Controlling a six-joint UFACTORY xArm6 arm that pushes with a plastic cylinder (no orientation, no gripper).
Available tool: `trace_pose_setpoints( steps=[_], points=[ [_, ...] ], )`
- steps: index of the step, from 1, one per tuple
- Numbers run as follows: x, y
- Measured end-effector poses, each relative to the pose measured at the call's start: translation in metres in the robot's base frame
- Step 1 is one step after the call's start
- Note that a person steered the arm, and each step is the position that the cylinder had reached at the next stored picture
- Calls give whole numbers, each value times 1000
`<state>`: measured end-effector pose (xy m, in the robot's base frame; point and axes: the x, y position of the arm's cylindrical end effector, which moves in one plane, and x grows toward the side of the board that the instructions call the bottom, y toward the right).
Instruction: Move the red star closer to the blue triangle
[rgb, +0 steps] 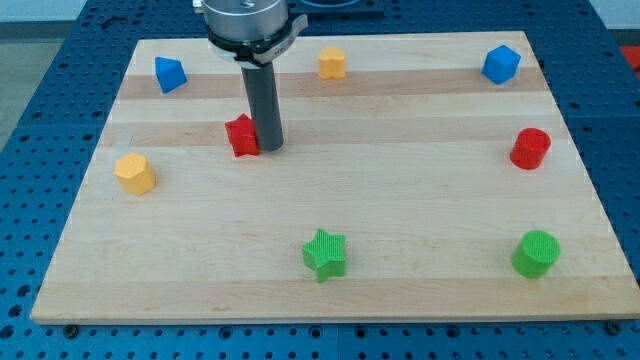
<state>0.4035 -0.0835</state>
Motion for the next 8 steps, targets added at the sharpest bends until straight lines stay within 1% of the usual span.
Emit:
trace_pose_setpoints(
  steps=[3,4,5,6,8],
  points=[
    [-28,-29],
    [-21,-18],
    [8,-10],
    [14,-13],
    [5,-32]
  ],
)
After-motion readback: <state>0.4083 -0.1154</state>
